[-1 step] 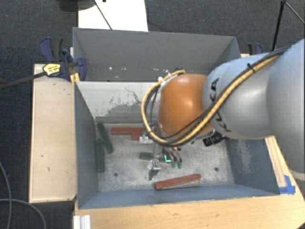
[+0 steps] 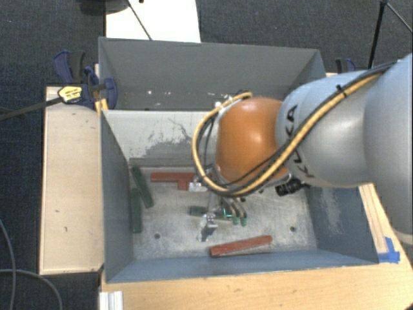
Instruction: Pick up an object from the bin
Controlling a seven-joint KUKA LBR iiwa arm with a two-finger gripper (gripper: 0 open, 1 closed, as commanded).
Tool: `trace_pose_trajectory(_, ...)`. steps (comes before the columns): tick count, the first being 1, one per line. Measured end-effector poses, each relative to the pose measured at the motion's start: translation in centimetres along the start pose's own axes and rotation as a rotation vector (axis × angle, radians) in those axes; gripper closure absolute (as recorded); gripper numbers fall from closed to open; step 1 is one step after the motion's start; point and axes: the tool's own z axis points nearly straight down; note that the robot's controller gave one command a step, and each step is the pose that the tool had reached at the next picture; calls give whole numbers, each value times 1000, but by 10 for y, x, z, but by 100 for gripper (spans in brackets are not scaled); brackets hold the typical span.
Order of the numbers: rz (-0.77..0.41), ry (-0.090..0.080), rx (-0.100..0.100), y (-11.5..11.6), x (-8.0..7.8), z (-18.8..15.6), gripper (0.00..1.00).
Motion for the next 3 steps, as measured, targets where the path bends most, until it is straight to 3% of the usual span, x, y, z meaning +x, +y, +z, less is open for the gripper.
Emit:
trace_pose_trajectory(1, -109, -23, -9, -37, -64, 67, 100)
trace_pose_trajectory(2, -107, -22, -9, -37, -64, 67, 100)
trace_pose_trajectory(3, -67, -4, -1, -23, -65, -78, 100)
